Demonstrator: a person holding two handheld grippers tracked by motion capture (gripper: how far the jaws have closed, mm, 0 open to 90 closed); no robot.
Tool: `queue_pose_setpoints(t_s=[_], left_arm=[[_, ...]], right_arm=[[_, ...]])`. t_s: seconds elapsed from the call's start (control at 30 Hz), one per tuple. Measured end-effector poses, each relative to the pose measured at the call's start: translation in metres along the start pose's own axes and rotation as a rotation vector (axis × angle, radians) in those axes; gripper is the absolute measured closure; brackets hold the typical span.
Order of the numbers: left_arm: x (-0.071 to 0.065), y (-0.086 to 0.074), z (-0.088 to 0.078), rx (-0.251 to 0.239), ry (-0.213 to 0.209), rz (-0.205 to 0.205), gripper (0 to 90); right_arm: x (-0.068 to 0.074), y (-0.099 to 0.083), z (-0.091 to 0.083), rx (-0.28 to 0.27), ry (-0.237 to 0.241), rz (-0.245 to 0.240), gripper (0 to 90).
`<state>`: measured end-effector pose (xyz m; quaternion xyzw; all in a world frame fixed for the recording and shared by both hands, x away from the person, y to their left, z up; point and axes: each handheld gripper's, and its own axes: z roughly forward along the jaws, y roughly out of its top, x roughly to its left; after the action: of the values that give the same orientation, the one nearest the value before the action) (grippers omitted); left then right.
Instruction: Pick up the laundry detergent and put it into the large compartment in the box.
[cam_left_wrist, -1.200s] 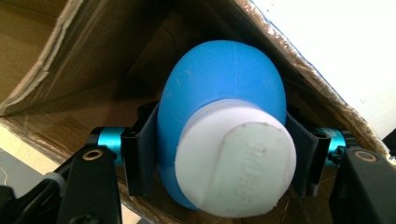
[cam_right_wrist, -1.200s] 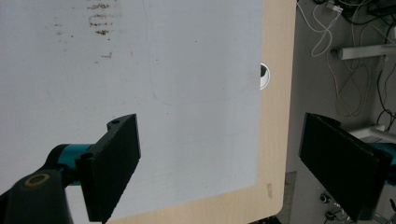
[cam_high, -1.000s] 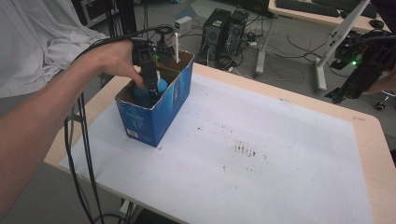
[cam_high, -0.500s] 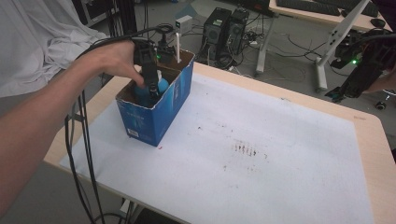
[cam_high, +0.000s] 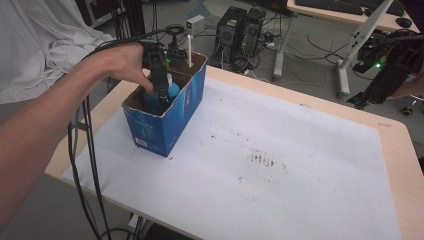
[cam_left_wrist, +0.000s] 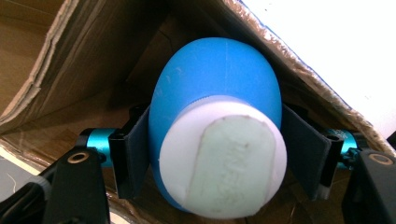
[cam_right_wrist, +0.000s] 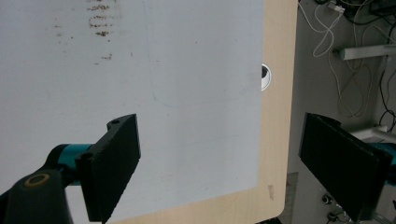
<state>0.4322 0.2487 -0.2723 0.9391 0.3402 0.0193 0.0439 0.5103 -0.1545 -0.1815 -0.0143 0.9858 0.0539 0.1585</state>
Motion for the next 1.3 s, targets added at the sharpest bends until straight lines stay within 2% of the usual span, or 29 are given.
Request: queue_pose_setpoints(t_s=[0.17, 0.53, 0.67, 0.93, 1.17, 1.3], left_arm=[[0.001, 0.0, -0.004, -0.005, 0.01, -0.002, 29.9], [0.002, 0.002, -0.023, -0.021, 0.044, 0.0, 26.4], [0.001, 0.002, -0.027, -0.022, 0.042, 0.002, 26.4], [-0.007, 0.011, -0.046, -0.041, 0.068, 0.034, 25.3], [-0.021, 0.025, -0.066, -0.073, 0.097, 0.092, 24.2], [-0.029, 0.035, -0.072, -0.089, 0.089, 0.12, 23.9]], right_arm=[[0.0, 0.0, 0.0, 0.002, 0.001, 0.0, 11.9], [0.001, 0.0, 0.0, 0.001, 0.001, 0.0, 11.9], [0.001, 0.0, -0.001, -0.003, 0.004, -0.008, 11.9], [0.001, -0.002, -0.003, -0.003, 0.002, 0.002, 11.9], [0.001, -0.001, -0.003, -0.005, 0.001, -0.001, 11.9], [0.002, 0.0, -0.003, -0.002, 0.001, 0.003, 11.9]])
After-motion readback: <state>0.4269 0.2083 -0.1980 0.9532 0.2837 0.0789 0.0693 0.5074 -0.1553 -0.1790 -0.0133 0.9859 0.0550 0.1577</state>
